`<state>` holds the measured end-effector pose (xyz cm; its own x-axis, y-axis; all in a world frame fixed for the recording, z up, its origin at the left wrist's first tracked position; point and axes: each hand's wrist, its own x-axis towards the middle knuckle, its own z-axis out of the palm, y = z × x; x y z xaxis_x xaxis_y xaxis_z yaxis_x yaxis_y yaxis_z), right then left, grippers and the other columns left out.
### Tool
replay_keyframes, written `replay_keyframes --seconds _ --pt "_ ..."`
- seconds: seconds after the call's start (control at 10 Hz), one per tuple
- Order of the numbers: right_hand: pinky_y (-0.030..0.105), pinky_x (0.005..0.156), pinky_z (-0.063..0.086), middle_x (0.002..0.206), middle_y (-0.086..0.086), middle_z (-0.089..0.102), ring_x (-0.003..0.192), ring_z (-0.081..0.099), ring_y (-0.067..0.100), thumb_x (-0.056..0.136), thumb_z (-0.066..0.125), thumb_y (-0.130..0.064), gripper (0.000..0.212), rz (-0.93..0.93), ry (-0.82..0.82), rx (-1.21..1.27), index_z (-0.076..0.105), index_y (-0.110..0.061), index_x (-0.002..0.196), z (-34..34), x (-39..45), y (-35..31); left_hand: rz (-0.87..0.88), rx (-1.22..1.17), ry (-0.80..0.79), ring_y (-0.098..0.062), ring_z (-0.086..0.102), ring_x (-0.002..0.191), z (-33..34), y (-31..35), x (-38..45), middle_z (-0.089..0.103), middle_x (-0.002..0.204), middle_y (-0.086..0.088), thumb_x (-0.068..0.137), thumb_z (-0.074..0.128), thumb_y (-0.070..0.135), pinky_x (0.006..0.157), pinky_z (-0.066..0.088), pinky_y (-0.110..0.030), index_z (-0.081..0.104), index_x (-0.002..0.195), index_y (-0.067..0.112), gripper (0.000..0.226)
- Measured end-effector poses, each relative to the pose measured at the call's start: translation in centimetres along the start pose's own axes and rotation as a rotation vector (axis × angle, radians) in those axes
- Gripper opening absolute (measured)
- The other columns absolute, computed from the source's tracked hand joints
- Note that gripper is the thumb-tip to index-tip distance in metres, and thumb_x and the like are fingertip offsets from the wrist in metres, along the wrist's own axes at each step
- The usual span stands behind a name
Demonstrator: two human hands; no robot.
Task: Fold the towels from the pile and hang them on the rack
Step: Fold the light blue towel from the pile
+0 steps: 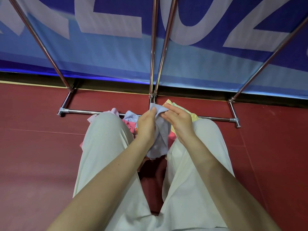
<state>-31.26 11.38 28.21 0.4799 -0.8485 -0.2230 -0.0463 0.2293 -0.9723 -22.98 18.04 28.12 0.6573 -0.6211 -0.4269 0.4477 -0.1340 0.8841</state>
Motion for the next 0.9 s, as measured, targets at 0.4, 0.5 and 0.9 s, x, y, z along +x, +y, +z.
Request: replay_keyframes --seconds 0.4,0.5,0.9 --pt "0.031 0.073 0.052 0.067 -0.005 0.064 0.061 0.060 0.009 0.086 0.067 -0.009 0.007 -0.278 0.059 -0.446 0.071 -0.013 0.083 -0.9 0.3 0.8 -0.117 0.011 0.021 -0.006 0.061 0.058 0.4 -0.8 0.8 0.058 0.061 -0.001 0.100 0.047 0.019 0.057 0.048 -0.017 0.056 0.073 0.009 0.030" --pt "0.022 0.077 0.046 0.086 -0.001 0.060 0.081 0.056 0.011 0.085 0.065 -0.012 0.006 -0.455 0.080 -0.628 0.068 -0.010 0.080 -1.0 0.5 1.2 -0.099 0.050 0.054 -0.021 0.057 0.082 0.3 -0.7 0.6 0.058 0.071 -0.005 0.098 0.050 0.025 0.077 0.046 -0.037 0.057 0.072 0.011 0.030" --pt "0.014 0.065 0.040 0.069 -0.009 0.053 0.065 0.049 -0.001 0.093 0.056 -0.011 0.010 -0.310 0.029 -0.495 0.054 -0.014 0.083 -0.6 -1.0 0.9 -0.039 -0.027 0.102 -0.010 0.055 0.074 0.1 -0.7 0.2 0.059 0.082 0.006 0.099 0.049 0.033 0.074 0.047 -0.029 0.057 0.081 0.026 0.020"
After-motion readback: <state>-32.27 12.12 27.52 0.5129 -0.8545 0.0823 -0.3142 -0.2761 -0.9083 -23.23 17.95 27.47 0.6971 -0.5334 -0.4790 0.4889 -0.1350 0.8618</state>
